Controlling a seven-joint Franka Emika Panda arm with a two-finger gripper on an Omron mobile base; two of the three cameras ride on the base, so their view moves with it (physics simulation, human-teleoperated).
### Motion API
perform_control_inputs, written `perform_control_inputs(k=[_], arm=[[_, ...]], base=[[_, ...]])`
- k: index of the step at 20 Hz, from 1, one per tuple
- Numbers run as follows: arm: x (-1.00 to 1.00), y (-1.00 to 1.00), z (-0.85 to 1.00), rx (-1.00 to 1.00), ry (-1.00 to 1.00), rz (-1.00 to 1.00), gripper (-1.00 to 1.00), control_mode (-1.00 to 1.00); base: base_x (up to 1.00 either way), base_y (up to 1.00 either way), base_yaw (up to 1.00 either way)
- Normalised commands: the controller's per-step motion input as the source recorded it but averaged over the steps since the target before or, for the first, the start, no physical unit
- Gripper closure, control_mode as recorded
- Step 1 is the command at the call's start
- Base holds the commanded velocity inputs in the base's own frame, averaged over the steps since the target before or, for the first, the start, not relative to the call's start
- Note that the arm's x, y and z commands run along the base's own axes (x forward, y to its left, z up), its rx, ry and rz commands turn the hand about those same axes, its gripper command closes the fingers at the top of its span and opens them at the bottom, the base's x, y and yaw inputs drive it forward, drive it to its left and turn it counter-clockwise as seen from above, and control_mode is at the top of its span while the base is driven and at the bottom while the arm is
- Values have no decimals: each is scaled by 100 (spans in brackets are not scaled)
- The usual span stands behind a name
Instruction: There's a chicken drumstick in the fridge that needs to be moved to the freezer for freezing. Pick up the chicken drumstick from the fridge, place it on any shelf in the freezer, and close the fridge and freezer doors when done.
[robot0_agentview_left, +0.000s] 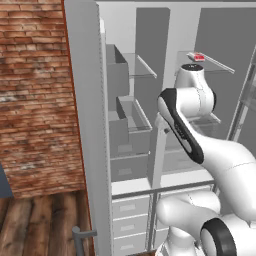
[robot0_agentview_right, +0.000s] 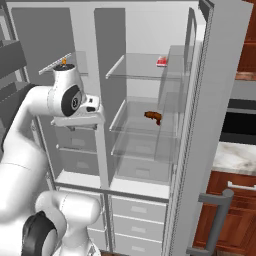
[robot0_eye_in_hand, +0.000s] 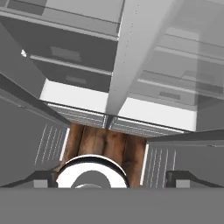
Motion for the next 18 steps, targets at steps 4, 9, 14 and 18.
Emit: perform_control_inputs(k=[4,9,14,18], arm=[[12,-89,-1,-1,-1,12,-100,-100],[29,-88,0,0,0,8,-100,-100],[73,-46,-1,0,0,2,-100,-100],[83,-30,-3,0,0,0,-100,-100]], base=[[0,0,0],[0,0,0],[0,0,0],[0,0,0]])
